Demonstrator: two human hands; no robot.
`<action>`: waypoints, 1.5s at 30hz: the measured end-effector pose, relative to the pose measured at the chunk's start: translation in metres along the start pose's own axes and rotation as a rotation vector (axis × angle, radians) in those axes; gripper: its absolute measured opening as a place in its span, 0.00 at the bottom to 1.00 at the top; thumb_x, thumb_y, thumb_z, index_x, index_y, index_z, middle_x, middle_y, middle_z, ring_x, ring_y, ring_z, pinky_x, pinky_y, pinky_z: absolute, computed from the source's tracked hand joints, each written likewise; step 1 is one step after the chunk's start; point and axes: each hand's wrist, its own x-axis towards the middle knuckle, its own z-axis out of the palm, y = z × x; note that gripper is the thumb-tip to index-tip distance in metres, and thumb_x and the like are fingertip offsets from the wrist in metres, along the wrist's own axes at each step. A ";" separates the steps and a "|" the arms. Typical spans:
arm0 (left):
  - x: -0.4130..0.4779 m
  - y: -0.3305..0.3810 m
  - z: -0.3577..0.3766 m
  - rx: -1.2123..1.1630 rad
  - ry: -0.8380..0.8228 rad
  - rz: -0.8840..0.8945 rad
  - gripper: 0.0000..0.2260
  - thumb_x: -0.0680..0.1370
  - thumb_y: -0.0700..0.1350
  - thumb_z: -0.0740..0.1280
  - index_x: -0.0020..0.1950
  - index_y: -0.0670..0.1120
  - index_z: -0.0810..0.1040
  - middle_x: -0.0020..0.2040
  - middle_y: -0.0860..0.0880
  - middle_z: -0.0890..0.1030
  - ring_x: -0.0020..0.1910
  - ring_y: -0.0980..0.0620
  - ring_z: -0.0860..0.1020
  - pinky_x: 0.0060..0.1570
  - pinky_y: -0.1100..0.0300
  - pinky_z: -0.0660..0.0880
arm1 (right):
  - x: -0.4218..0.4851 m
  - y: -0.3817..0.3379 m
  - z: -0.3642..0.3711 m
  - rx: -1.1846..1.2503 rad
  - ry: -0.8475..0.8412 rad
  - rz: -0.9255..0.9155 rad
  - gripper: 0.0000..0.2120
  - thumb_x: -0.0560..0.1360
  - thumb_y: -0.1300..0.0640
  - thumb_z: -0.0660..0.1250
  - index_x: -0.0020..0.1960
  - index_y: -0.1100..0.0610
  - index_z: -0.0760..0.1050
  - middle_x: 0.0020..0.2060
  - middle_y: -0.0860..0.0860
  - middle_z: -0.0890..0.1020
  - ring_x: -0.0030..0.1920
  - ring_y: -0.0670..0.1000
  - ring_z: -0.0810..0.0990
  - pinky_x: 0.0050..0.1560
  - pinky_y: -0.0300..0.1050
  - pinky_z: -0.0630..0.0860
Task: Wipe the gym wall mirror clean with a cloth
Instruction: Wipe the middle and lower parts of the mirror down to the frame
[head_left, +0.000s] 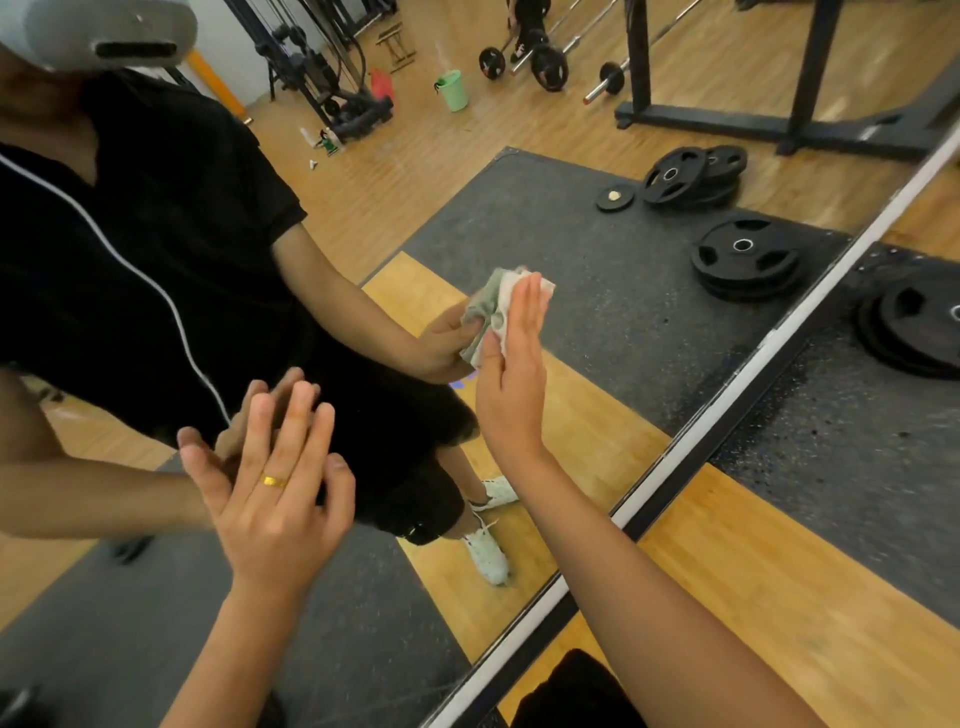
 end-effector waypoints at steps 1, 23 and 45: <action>0.002 0.004 -0.002 -0.049 0.005 -0.014 0.16 0.80 0.37 0.67 0.67 0.36 0.79 0.71 0.38 0.76 0.81 0.43 0.63 0.80 0.42 0.43 | -0.001 0.003 -0.003 -0.023 -0.043 -0.042 0.29 0.85 0.63 0.53 0.83 0.57 0.46 0.82 0.44 0.48 0.83 0.46 0.41 0.83 0.50 0.50; 0.074 0.048 0.041 -0.054 -0.107 0.208 0.24 0.83 0.46 0.62 0.79 0.41 0.68 0.80 0.44 0.65 0.82 0.45 0.59 0.79 0.40 0.41 | 0.040 0.002 -0.007 -0.065 0.160 -0.075 0.26 0.87 0.61 0.54 0.83 0.59 0.51 0.81 0.41 0.51 0.83 0.47 0.45 0.83 0.52 0.45; 0.157 0.087 0.064 0.121 -0.283 0.342 0.23 0.82 0.44 0.63 0.77 0.41 0.73 0.80 0.46 0.67 0.80 0.45 0.64 0.79 0.36 0.41 | 0.075 0.090 -0.061 0.091 0.260 0.259 0.24 0.87 0.54 0.52 0.81 0.51 0.51 0.81 0.45 0.54 0.83 0.46 0.49 0.82 0.58 0.53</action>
